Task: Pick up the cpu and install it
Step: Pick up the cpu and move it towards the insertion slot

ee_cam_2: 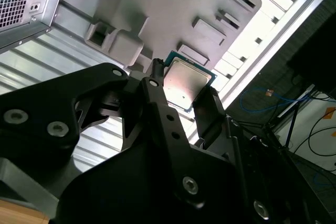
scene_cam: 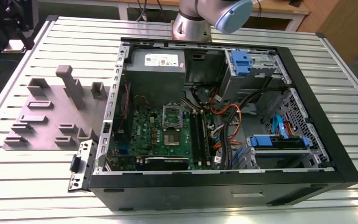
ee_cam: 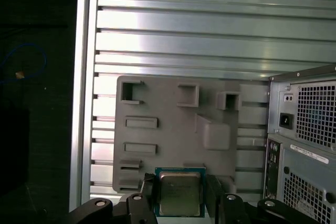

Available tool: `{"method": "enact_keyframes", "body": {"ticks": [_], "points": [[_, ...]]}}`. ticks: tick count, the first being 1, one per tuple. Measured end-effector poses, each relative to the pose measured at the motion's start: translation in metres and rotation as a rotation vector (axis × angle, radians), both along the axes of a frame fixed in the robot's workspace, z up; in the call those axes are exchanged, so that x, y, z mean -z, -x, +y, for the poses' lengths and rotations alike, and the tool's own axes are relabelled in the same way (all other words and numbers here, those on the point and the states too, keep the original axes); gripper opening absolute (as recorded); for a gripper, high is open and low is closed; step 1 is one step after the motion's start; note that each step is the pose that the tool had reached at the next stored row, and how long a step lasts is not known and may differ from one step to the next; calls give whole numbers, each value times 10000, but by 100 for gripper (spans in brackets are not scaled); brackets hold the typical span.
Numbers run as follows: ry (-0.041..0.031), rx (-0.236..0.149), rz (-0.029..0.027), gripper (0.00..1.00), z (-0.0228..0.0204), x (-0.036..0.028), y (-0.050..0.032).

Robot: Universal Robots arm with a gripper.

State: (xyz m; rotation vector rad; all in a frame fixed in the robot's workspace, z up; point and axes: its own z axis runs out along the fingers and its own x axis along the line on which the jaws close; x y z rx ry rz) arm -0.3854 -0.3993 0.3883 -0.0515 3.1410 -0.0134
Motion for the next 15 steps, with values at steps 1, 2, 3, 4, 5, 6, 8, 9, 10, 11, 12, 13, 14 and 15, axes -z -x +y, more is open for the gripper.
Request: {"method": "enact_keyframes", "body": {"ticks": [1, 2, 3, 4, 5, 6, 8, 9, 10, 11, 12, 13, 14, 15], "points": [[0, 0, 0, 47, 0, 0, -3], [0, 0, 0, 47, 0, 0, -6], [0, 0, 0, 47, 0, 0, -8], [0, 0, 0, 47, 0, 0, -11], [0, 0, 0, 47, 0, 0, -13], [0, 0, 1, 47, 0, 0, -15], [0, 0, 0, 47, 0, 0, -20], [0, 0, 0, 47, 0, 0, -22], [-1, 1, 0, 47, 0, 0, -24], [0, 0, 0, 47, 0, 0, -27], [-1, 0, -1, 47, 0, 1, -29], [0, 0, 0, 47, 0, 0, -31], [-1, 0, 0, 47, 0, 0, -33], [0, 0, 0, 47, 0, 0, -36]]}}
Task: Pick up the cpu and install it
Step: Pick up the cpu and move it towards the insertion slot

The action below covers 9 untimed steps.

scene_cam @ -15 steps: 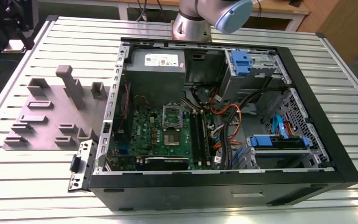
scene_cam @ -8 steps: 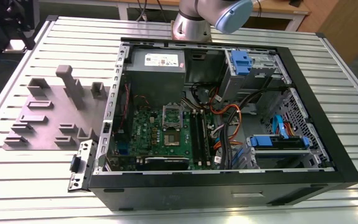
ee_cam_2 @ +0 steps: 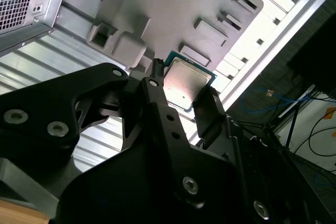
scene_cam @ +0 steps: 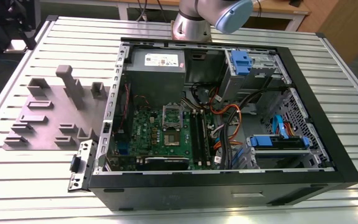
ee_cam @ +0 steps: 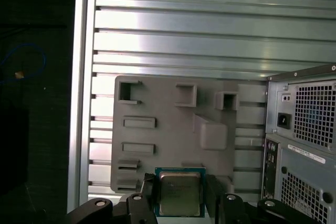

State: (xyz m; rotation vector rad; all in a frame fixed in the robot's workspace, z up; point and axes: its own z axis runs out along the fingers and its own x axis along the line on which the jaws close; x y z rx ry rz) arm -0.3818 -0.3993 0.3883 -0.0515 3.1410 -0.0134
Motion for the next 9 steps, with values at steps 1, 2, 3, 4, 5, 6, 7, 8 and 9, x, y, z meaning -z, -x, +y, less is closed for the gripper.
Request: {"method": "enact_keyframes", "body": {"ticks": [1, 2, 3, 4, 5, 6, 7, 8, 9], "points": [[0, 0, 0, 47, 0, 0, -3], [0, 0, 0, 47, 0, 0, -6], [0, 0, 0, 47, 0, 0, -9], [0, 0, 0, 47, 0, 0, -11], [0, 0, 0, 47, 0, 0, -14], [0, 0, 1, 47, 0, 0, -17], [0, 0, 0, 47, 0, 0, -19], [0, 1, 0, 47, 0, 0, -21], [0, 1, 0, 47, 0, 0, -26]]}}
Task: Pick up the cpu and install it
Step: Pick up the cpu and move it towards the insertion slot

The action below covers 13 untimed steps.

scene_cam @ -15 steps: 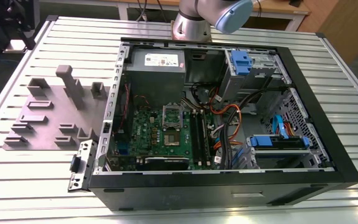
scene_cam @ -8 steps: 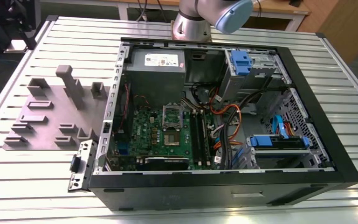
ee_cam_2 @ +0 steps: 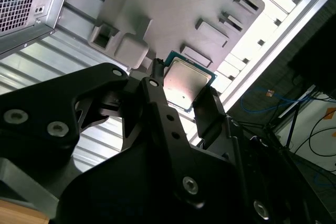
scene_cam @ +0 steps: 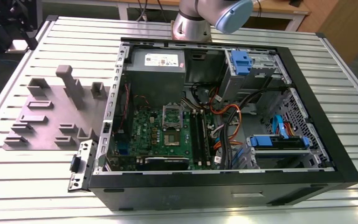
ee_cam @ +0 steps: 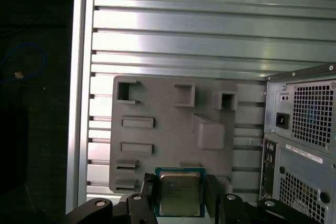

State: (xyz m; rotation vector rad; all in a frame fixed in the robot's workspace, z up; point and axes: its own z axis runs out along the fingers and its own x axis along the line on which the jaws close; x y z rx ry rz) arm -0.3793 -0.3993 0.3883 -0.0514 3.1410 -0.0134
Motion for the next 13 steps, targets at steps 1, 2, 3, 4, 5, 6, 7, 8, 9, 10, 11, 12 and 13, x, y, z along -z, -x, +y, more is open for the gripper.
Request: {"method": "enact_keyframes", "body": {"ticks": [1, 2, 3, 4, 5, 6, 7, 8, 9, 10, 11, 12, 13], "points": [[0, 0, 0, 47, 0, 0, -2], [0, -1, 0, 47, 0, 0, -2], [0, 0, 0, 47, 0, 0, -2], [0, -1, 0, 47, 0, 0, -2], [0, 0, 0, 47, 0, 0, -2], [0, 0, 0, 47, 0, 0, -3], [0, -1, 0, 47, 0, 0, -3], [0, -1, 0, 47, 0, 0, -3], [0, -1, 0, 47, 0, 0, -7], [0, -2, 0, 47, 0, 0, -13], [0, -2, 1, 47, -1, 0, -20], [0, 0, 0, 47, 0, 0, -30], [0, 0, 0, 47, 0, 0, -41]]}}
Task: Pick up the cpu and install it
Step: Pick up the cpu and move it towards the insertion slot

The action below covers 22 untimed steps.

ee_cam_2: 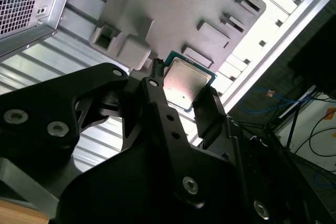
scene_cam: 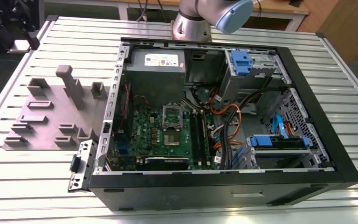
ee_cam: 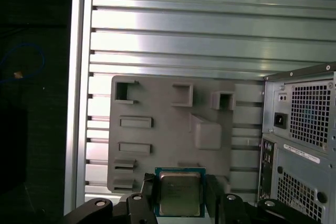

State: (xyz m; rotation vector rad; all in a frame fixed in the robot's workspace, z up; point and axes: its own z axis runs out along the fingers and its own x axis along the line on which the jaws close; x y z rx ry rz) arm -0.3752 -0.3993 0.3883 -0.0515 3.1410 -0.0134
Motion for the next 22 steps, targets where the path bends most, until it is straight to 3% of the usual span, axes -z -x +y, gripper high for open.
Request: {"method": "enact_keyframes", "body": {"ticks": [22], "points": [[0, 0, 0, 47, -23, 0, -69]]}}
